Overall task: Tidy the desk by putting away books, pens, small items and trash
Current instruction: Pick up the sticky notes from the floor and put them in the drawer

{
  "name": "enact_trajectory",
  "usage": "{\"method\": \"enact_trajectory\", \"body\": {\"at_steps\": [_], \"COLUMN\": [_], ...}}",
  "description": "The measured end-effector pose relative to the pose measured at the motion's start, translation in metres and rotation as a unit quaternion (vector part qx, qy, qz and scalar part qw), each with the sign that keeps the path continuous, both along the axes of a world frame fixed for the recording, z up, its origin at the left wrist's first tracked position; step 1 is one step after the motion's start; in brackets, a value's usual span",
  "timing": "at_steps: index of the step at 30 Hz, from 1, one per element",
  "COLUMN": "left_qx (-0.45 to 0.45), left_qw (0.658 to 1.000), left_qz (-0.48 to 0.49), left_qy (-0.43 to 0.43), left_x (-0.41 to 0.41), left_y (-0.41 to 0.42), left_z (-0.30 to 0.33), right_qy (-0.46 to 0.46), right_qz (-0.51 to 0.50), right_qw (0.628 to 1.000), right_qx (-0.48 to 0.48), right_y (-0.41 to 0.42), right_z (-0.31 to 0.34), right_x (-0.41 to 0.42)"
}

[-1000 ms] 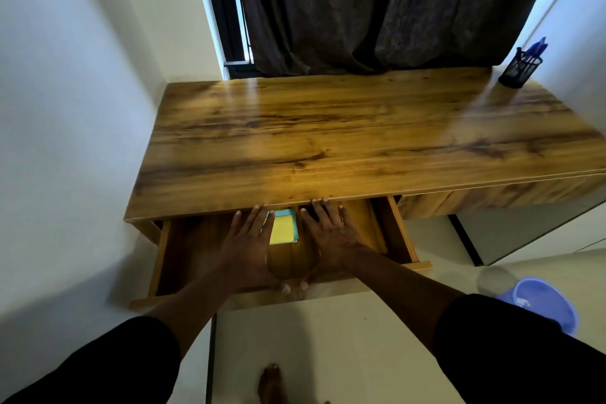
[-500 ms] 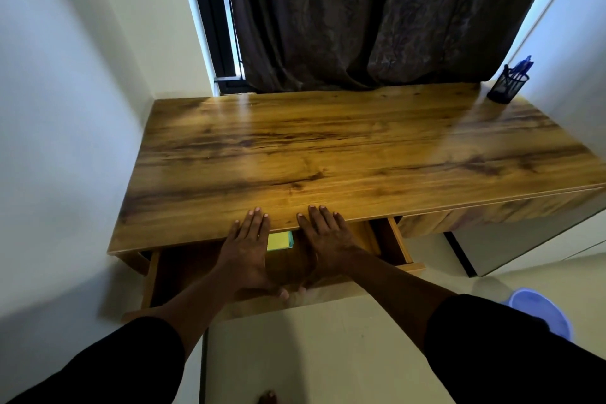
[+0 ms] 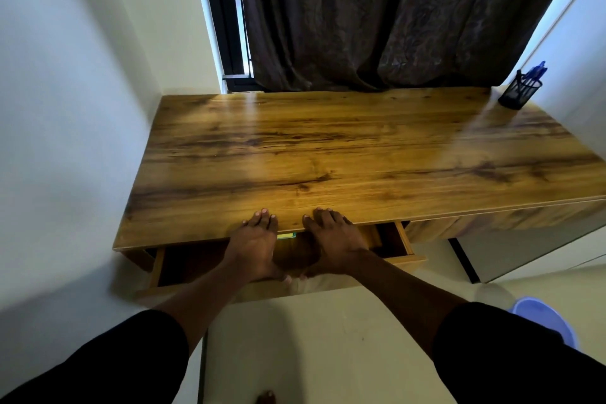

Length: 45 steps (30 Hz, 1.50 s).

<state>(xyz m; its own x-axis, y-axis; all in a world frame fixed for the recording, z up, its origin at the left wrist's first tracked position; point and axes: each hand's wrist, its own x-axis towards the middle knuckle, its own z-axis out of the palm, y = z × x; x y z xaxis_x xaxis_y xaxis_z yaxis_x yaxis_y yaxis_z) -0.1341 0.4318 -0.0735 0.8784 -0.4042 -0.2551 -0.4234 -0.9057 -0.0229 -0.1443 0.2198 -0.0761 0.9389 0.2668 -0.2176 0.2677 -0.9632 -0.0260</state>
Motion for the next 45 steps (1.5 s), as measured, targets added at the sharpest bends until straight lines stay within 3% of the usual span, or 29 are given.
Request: {"method": "enact_trajectory", "body": {"at_steps": [11, 29, 45], "left_qx": [0.026, 0.033, -0.019], "left_qw": [0.999, 0.995, 0.973], "left_qz": [0.018, -0.01, -0.127], "left_qy": [0.011, -0.089, -0.194], "left_x": [0.007, 0.024, 0.041], "left_y": [-0.005, -0.007, -0.005], "left_z": [0.007, 0.006, -0.015], "right_qy": [0.001, -0.075, -0.076], "right_qz": [-0.023, -0.007, 0.011], "right_qw": [1.0, 0.997, 0.997], "right_qx": [0.013, -0.002, -0.031], "right_y": [0.011, 0.022, 0.028], "right_z": [0.006, 0.008, 0.013], "right_x": [0.006, 0.024, 0.042]}}
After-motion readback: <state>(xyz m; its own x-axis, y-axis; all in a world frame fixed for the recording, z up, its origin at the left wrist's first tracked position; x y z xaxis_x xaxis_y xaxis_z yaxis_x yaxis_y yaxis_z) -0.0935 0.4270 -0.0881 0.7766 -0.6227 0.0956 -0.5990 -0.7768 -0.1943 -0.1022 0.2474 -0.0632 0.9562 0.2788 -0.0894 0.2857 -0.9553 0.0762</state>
